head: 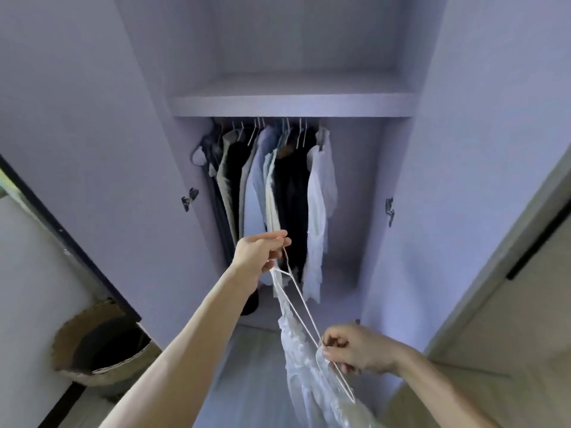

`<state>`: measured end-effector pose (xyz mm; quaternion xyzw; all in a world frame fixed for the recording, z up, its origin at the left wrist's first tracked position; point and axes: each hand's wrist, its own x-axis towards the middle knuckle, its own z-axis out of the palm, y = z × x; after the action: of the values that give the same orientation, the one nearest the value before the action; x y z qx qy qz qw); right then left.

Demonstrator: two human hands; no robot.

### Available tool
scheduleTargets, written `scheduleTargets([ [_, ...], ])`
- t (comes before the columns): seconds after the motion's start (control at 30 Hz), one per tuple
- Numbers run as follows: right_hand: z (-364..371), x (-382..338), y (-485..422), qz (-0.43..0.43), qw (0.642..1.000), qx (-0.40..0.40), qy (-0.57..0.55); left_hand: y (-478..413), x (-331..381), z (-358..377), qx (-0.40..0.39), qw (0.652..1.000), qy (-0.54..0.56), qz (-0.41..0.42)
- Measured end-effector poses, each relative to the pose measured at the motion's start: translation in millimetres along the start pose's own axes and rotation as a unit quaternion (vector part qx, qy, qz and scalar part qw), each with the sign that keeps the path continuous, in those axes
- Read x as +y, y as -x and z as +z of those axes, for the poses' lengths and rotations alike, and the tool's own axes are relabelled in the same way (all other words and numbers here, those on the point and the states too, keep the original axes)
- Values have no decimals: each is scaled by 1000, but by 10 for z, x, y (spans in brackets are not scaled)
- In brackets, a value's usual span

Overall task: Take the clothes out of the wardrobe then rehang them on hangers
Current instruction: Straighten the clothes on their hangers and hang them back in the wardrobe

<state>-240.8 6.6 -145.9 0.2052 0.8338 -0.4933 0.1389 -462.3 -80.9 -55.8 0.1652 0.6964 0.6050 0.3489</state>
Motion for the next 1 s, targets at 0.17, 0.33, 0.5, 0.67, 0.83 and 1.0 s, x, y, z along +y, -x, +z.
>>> scheduleTargets([
  [0.17, 18, 154, 22, -5, 980, 87, -181, -128, 236, 385, -125, 978, -160, 53],
  [0.33, -166, 132, -135, 27, 954, 234, -185, -241, 421, 408, -131, 913, -360, 142],
  [0.5, -522, 171, -555, 52, 920, 329, -206, -568, 566, 186, -88, 852, -474, 205],
  [0.67, -1161, 165, -1254, 68, 899, 382, -202, -1033, 684, -120, -2, 795, -549, 259],
  [0.83, -1945, 21, -1941, 39, 897, 397, -191, -1601, 898, -282, 74, 737, -595, 312],
  [1.0, -2745, -120, -2476, 23, 894, 420, -156, -2201, 1360, -224, 138, 670, -631, 366],
])
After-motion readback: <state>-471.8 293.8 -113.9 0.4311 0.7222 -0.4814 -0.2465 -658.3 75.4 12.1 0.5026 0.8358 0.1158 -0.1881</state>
